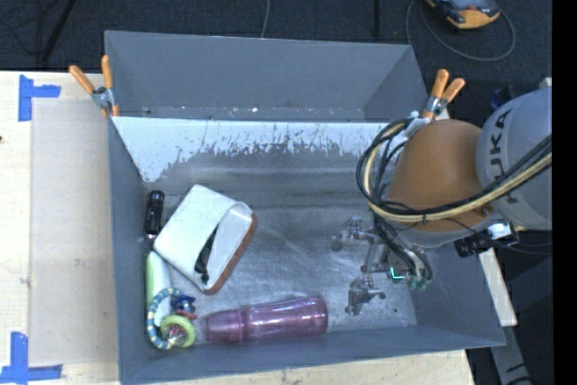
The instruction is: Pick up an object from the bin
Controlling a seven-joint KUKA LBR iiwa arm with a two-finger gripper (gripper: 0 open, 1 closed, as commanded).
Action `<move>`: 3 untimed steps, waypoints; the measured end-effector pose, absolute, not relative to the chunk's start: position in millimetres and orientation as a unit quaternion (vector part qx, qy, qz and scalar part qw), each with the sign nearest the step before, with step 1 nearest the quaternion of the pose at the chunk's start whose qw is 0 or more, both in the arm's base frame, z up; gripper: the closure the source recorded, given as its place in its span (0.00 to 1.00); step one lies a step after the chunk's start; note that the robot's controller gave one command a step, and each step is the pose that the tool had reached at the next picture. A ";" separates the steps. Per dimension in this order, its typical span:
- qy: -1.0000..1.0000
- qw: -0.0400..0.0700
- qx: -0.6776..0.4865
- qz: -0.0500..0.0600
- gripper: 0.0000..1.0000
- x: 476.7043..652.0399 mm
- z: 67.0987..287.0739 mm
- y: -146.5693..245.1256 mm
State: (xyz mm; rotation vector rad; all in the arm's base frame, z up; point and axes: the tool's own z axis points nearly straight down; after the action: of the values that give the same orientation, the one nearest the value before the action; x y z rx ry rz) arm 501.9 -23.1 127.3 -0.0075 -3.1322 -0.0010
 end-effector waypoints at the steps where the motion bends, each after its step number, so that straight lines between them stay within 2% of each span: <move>1: -1.000 0.001 -0.002 0.000 0.00 503.8 130.8 -23.1; 2: -1.000 0.001 0.025 0.001 0.00 495.2 125.1 8.1; 3: -0.990 0.002 0.141 0.000 0.00 488.1 105.9 42.3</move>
Offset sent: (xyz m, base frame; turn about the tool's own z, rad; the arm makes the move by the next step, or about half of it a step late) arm -0.0250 0.1054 -0.0144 -0.1723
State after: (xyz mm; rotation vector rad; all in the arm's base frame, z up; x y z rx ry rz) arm 488.1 42.3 105.9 0.4437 -3.1070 0.0009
